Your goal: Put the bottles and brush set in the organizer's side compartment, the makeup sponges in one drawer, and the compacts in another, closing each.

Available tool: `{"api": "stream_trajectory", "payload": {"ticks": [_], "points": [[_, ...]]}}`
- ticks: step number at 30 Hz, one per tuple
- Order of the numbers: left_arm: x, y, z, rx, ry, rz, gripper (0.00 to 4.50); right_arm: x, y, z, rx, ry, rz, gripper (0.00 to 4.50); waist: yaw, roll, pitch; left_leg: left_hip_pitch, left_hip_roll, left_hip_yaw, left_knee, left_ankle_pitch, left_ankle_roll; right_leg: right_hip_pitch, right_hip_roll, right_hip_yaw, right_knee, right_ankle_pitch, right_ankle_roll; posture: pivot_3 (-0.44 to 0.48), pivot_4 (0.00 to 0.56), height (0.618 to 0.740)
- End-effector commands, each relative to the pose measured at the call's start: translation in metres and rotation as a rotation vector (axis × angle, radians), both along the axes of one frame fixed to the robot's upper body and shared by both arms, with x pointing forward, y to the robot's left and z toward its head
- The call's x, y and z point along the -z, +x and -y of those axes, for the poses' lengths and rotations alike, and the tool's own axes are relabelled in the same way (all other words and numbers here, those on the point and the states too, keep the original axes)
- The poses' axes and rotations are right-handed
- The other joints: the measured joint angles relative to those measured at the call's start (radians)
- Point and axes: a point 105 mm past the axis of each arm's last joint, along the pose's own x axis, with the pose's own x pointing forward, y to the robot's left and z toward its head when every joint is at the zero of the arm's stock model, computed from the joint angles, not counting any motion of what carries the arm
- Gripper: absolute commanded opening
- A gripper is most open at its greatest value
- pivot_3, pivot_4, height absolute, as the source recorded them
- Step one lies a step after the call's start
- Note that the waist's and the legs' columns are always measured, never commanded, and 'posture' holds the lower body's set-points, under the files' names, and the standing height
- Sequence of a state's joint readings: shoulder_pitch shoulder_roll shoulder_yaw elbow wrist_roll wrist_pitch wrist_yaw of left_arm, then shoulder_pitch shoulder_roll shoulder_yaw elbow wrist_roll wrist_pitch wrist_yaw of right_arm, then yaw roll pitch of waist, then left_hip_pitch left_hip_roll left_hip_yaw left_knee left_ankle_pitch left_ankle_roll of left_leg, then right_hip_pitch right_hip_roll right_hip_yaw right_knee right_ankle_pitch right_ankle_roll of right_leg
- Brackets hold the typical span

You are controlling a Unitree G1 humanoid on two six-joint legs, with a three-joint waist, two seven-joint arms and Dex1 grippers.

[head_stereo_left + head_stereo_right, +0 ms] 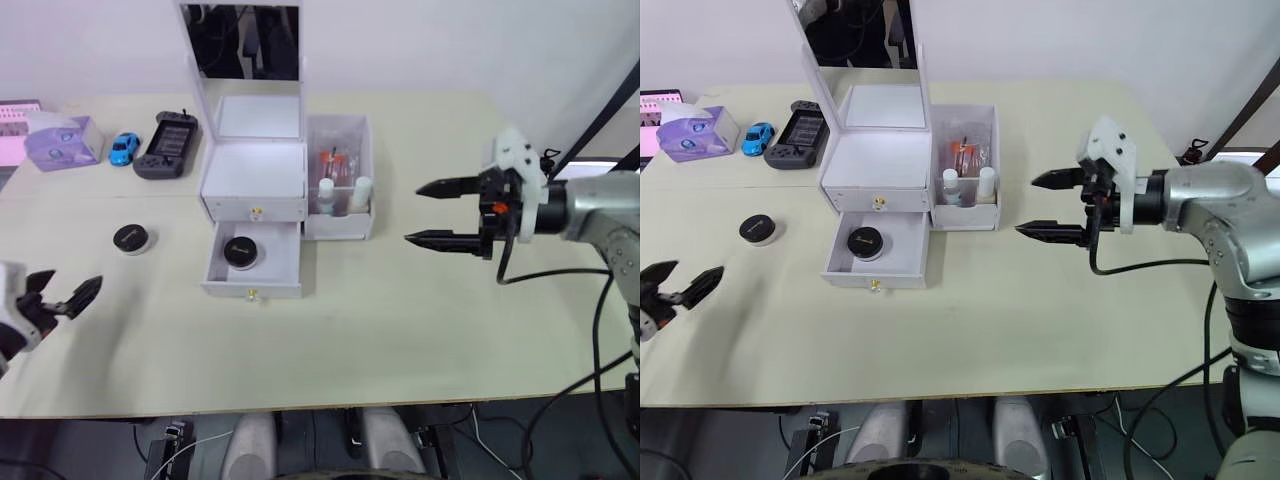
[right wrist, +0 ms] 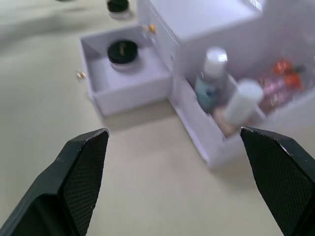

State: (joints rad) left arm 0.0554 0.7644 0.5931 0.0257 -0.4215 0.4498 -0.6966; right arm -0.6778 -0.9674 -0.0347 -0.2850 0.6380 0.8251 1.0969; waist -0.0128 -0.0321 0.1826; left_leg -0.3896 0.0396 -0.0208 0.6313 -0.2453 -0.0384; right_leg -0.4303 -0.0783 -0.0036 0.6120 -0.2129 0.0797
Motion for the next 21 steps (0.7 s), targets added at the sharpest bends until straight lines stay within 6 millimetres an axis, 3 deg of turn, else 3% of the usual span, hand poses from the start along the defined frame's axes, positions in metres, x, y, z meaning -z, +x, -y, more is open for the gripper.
{"api": "stream_trajectory", "payload": {"ticks": [1,6,11,21], "points": [[-0.012,0.018,0.006,-0.008,0.047,0.001,4.44,-0.016,-0.011,-0.011,-0.036,0.029,0.045,4.50,0.000,0.000,0.000,0.000,0.000,0.000,0.000,0.000,0.000,0.000,0.000,0.000,0.000,0.000,0.000,0.000,0.150,0.740],[-0.018,0.052,0.010,-0.061,0.032,-0.025,4.44,-0.016,-0.018,-0.013,-0.030,0.048,0.027,4.50,0.003,0.000,0.000,0.000,0.000,-0.001,0.000,0.000,0.000,0.000,0.001,0.000,0.001,0.000,0.000,0.000,0.150,0.740],[-0.009,0.075,0.019,-0.063,0.028,-0.049,4.44,-0.010,-0.020,-0.009,0.002,0.037,0.026,4.50,-0.001,-0.001,0.000,0.000,-0.001,-0.001,0.000,0.000,0.000,0.001,0.001,0.000,0.000,0.000,0.000,0.000,0.150,0.740],[0.000,0.095,0.021,-0.108,0.014,-0.075,4.44,-0.013,-0.020,-0.009,0.035,0.035,0.053,4.50,0.001,-0.001,0.000,0.000,-0.001,-0.001,0.001,0.000,0.000,0.002,0.001,0.000,0.001,0.000,0.001,0.000,0.150,0.740]]}}
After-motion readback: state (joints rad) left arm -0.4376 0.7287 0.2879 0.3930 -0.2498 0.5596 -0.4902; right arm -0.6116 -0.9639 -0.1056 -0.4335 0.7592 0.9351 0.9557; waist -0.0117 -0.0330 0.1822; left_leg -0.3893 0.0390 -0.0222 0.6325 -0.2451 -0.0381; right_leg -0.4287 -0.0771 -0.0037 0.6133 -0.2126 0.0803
